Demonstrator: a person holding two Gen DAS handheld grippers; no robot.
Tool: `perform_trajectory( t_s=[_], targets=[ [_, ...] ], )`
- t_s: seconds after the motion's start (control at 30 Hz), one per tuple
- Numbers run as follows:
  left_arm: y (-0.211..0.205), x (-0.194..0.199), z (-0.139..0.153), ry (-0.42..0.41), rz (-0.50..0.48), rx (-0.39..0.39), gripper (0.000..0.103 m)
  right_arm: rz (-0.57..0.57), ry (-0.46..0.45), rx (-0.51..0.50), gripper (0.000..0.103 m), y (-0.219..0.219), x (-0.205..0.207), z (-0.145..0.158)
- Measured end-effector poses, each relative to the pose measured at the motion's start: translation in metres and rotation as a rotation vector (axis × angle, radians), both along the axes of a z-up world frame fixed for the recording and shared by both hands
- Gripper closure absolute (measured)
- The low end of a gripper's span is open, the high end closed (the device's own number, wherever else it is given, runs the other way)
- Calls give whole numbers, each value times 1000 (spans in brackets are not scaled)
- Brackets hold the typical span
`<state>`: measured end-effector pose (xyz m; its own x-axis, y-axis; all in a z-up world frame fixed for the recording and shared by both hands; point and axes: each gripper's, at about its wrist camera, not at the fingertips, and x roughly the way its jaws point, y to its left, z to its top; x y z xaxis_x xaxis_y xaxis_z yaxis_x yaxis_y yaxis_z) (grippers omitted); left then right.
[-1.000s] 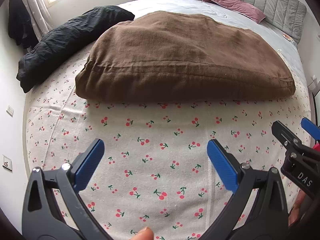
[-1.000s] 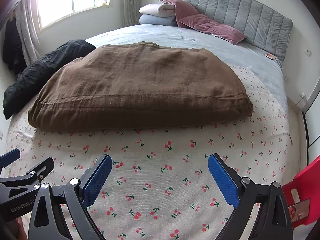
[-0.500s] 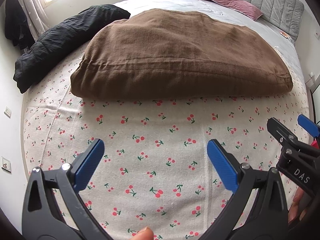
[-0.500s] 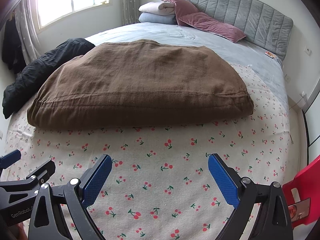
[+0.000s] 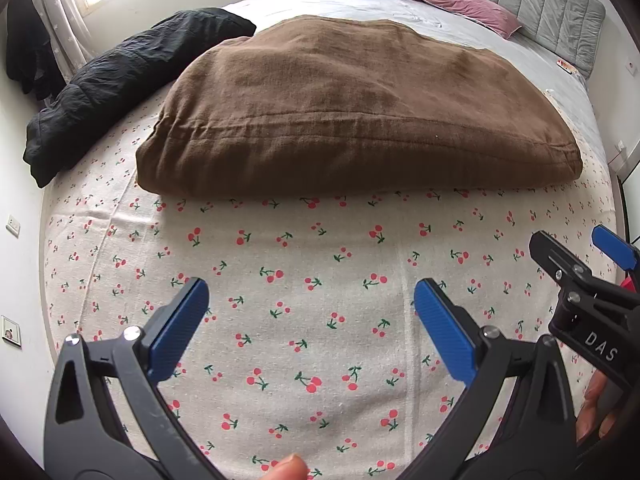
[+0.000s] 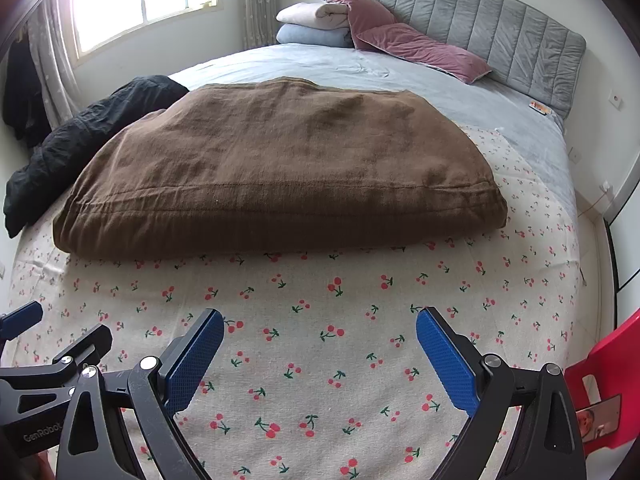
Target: Fold large clothes
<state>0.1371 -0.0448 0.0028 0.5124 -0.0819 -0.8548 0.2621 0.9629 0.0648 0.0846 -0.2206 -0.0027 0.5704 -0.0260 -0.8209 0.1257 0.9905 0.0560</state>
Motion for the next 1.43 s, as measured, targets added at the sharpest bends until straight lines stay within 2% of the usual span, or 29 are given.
perform_trajectory(
  t_s=[0.87, 1.2, 1.43],
  targets=[
    [-1, -1, -2, 9, -9, 2, 1, -3, 2, 1, 5, -2, -1, -3],
    [2, 0, -10, 55, -18, -29, 1, -11, -18, -5, 5, -5, -2, 0],
    [4, 0, 0, 22, -6, -5, 1, -18, -25, 19, 5, -7, -4, 2]
  ],
)
